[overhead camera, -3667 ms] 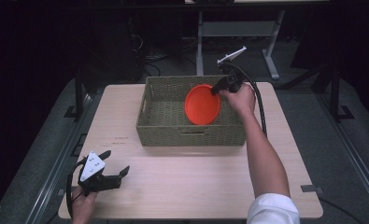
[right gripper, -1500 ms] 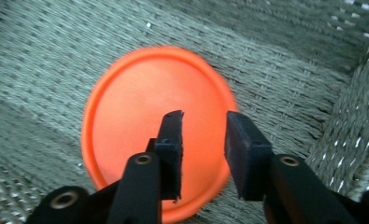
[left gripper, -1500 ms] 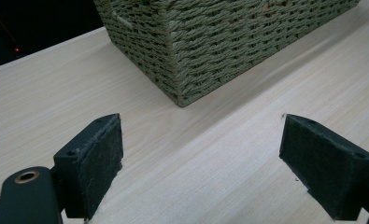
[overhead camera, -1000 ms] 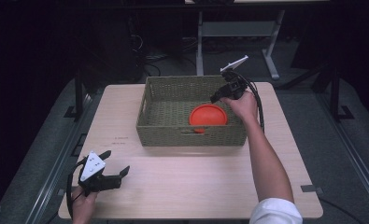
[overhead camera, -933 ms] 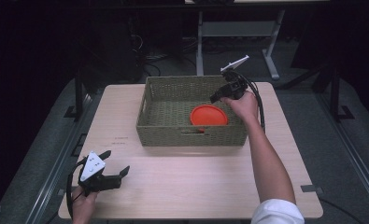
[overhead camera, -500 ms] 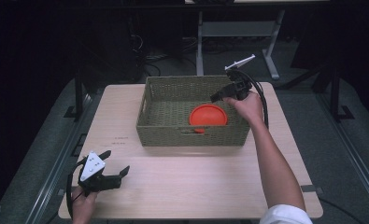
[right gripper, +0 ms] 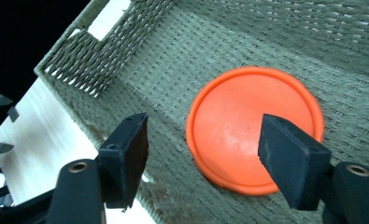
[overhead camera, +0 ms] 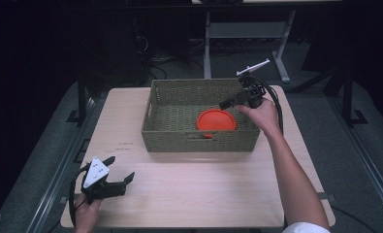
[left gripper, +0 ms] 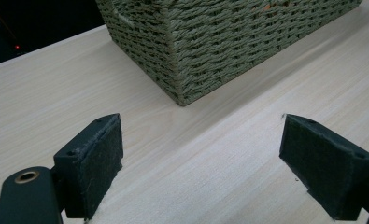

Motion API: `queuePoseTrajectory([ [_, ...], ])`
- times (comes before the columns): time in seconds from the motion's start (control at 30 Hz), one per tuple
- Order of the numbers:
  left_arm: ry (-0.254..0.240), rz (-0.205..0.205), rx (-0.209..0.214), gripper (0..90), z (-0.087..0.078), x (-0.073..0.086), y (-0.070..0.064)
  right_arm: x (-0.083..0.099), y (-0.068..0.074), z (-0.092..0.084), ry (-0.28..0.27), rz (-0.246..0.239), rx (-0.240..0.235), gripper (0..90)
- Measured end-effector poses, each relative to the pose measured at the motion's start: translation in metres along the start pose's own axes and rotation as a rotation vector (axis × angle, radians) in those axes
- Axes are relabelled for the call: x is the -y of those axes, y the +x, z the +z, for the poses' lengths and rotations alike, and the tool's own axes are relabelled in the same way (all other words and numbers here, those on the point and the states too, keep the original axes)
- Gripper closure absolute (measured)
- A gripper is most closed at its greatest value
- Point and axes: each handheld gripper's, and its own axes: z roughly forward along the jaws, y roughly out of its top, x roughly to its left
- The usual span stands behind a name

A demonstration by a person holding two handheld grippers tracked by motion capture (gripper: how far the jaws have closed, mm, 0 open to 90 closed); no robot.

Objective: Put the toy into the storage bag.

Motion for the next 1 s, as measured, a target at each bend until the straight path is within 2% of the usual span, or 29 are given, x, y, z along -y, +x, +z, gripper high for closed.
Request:
queuePoseTrajectory([
  [0.23,-0.005,-0.009,-0.001,12.9,0.000,0.000,0.000,0.008,0.006,-0.007,0.000,-0.018,-0.022,27.3],
  [0.6,0.004,-0.008,-0.001,12.8,0.000,0.000,-0.001,0.021,0.018,-0.022,-0.016,-0.062,-0.052,24.8],
  [1.0,0.005,-0.014,-0.003,12.9,0.001,-0.001,0.000,0.044,0.023,-0.035,-0.027,-0.079,-0.080,22.8],
])
